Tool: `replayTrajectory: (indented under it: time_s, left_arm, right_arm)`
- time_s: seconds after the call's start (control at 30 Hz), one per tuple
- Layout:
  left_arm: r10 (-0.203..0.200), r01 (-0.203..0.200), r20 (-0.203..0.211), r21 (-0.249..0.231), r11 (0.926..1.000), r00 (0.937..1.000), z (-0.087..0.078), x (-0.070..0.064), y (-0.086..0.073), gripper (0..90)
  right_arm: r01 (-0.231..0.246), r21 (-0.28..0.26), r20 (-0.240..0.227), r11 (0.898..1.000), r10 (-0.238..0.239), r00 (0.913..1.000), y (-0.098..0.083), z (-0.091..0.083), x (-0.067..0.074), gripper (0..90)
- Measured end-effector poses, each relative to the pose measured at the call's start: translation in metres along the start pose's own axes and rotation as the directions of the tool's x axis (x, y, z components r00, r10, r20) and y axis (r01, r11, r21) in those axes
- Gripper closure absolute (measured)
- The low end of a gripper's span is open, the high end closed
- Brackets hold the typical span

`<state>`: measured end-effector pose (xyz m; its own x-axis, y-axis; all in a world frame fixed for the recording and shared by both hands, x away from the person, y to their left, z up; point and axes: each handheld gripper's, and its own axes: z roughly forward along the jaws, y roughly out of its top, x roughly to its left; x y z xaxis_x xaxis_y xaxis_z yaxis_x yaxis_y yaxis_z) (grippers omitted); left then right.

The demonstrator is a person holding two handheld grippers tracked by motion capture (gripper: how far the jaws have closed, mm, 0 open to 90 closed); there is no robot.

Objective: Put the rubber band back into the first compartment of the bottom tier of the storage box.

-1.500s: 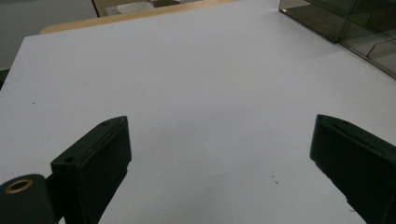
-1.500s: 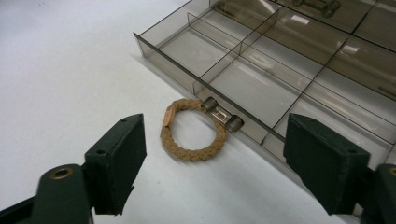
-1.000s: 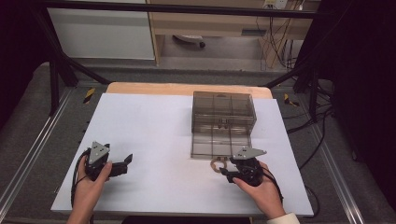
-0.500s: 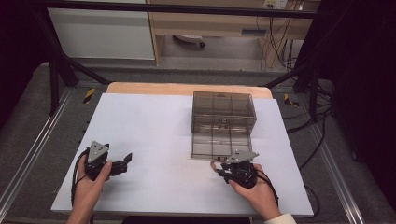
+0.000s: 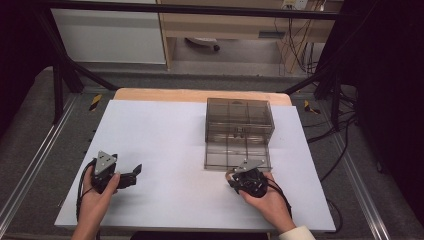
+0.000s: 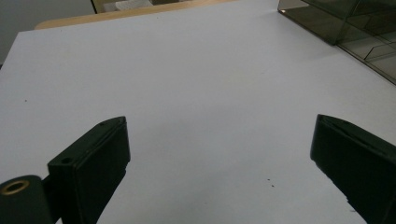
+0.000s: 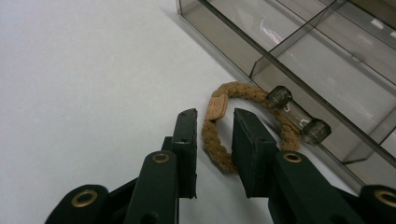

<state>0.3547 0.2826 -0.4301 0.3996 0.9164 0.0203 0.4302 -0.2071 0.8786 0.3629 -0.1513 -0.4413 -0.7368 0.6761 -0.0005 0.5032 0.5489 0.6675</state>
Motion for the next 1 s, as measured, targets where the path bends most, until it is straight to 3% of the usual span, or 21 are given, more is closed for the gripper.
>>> replayTrajectory:
  time_s: [0.5,1.0]
  left_arm:
    - [0.003,-0.003,0.004,0.001,1.0000,1.0000,0.000,0.000,0.000,4.6]
    - [-0.001,0.001,-0.002,-0.003,1.0000,1.0000,-0.001,0.000,0.000,4.5]
  right_arm:
    - [0.003,0.023,-0.035,1.000,-0.002,0.9994,-0.002,0.002,0.002,84.0]
    - [0.023,-0.044,-0.028,0.999,-0.024,0.9993,-0.001,-0.016,0.013,84.2]
